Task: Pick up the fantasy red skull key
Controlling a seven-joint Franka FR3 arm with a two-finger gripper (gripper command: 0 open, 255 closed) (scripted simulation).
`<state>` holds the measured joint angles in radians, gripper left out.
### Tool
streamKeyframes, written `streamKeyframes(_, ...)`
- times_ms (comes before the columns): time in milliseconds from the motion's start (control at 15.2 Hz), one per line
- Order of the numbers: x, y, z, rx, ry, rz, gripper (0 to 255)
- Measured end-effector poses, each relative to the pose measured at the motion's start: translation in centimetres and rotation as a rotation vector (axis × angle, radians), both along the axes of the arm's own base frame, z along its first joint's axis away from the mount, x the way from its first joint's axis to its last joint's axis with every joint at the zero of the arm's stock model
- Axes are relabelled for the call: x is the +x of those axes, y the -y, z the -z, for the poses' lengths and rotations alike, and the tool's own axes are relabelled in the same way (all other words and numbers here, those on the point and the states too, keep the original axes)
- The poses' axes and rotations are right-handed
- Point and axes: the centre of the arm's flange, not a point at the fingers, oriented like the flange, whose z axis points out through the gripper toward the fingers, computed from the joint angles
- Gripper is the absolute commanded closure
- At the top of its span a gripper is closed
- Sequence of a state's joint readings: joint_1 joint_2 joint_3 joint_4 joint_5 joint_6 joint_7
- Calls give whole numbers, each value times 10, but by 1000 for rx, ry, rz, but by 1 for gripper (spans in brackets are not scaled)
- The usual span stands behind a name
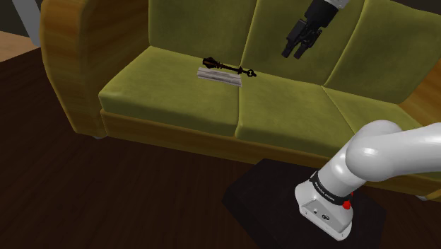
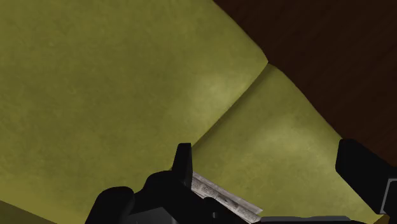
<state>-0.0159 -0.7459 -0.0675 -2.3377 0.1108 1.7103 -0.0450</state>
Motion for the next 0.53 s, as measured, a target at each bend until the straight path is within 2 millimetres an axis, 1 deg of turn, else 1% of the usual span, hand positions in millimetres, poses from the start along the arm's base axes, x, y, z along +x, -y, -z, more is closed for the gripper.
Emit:
streamKeyframes(66,0,0,0,0,0,0,0)
streamKeyframes(132,5,3,2,2,-3,-6,0)
streamKeyframes(330,35,20,14,11,-20,-37,0)
streamKeyframes(462,58,31,26,18,-32,-61,0)
streamKeyframes(528,71,37,29,22,-38,-73,0)
